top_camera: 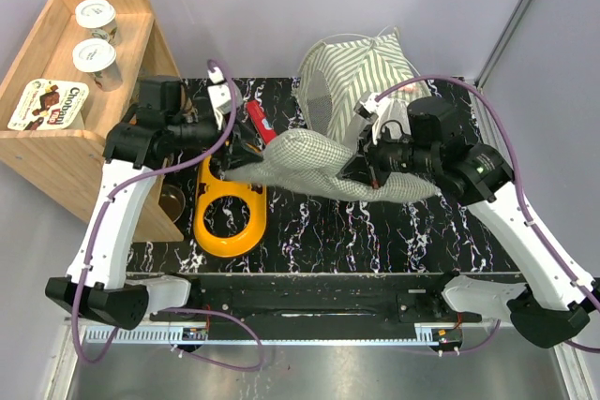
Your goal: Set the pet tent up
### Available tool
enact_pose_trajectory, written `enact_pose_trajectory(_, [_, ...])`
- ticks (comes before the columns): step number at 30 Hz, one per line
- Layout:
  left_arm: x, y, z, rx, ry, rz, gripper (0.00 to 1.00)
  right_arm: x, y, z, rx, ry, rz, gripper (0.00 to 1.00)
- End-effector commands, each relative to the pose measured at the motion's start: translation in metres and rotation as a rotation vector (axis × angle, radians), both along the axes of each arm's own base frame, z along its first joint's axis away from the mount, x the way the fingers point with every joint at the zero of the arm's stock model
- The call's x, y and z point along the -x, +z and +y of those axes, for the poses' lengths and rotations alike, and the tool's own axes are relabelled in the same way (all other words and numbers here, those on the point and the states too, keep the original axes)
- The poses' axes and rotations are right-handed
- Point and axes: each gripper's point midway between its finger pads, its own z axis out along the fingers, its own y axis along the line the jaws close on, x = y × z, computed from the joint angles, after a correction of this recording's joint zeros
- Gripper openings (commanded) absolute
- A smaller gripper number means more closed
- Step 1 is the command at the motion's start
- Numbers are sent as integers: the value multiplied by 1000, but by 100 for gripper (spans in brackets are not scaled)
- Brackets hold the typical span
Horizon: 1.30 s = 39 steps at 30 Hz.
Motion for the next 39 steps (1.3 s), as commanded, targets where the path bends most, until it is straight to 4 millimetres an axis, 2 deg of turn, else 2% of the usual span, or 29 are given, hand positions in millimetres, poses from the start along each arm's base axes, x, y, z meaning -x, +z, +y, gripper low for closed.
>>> enact_pose_trajectory(1, [-41,17,29,0,189,-153,68,41,12,-2,-37,86,172,0])
enact_pose_trajectory(5, [-54,15,43,-31,260,-190,70,72,40,6,-143,231,237,0])
enact_pose_trajectory(8, [-62,17,52,-43,301,-218,70,74,50,6,-177,213,258,0])
enact_pose_trajectory(10, [-68,17,57,-57,332,-233,71,62,41,6,-156,145,272,0])
enact_pose_trajectory(11, [-72,16,60,-65,346,-239,72,53,31,3,-127,98,279,0])
enact_pose_trajectory(12, [-74,15,62,-72,355,-243,71,38,12,-2,-71,18,289,0])
enact_pose_trajectory(13, [-76,11,62,-79,359,-239,72,20,-13,-8,7,-81,311,0])
enact_pose_trajectory(15, [-79,3,63,-89,359,-230,73,-15,-75,-35,240,-309,345,0])
enact_pose_trajectory(17, [-81,-8,63,-104,352,-213,73,-35,-133,-59,464,-430,380,0])
enact_pose_trajectory(19, [-82,-25,63,-123,337,-188,73,-49,-176,-71,608,-486,400,0])
enact_pose_trajectory(21, [-82,-45,61,-142,317,-139,72,-61,-203,-74,681,-519,406,0])
enact_pose_trajectory(22, [-80,-54,59,-150,307,-112,71,-71,-208,-72,684,-549,381,0])
enact_pose_trajectory(24, [-77,-74,55,-163,279,-64,70,-89,-209,-73,676,-620,314,0])
enact_pose_trajectory(27, [-66,-105,48,-178,219,-4,70,-106,-198,-69,648,-681,210,0])
enact_pose_trajectory(31, [-52,-141,45,-211,165,63,70,-108,-184,-47,584,-656,133,0])
enact_pose_trajectory(33, [-41,-162,41,-259,131,108,68,-110,-182,-48,589,-684,129,0])
enact_pose_trajectory(34, [-32,-172,37,-285,94,118,67,-110,-181,-48,589,-691,131,0])
enact_pose_trajectory(36, [-3,-199,28,-358,-47,108,66,-109,-183,-41,562,-665,149,0])
enact_pose_trajectory(38, [24,-222,21,-443,-223,-25,68,-106,-186,-28,521,-614,172,0])
enact_pose_trajectory(39, [25,-230,18,-479,-270,-112,71,-106,-188,-24,510,-599,178,0])
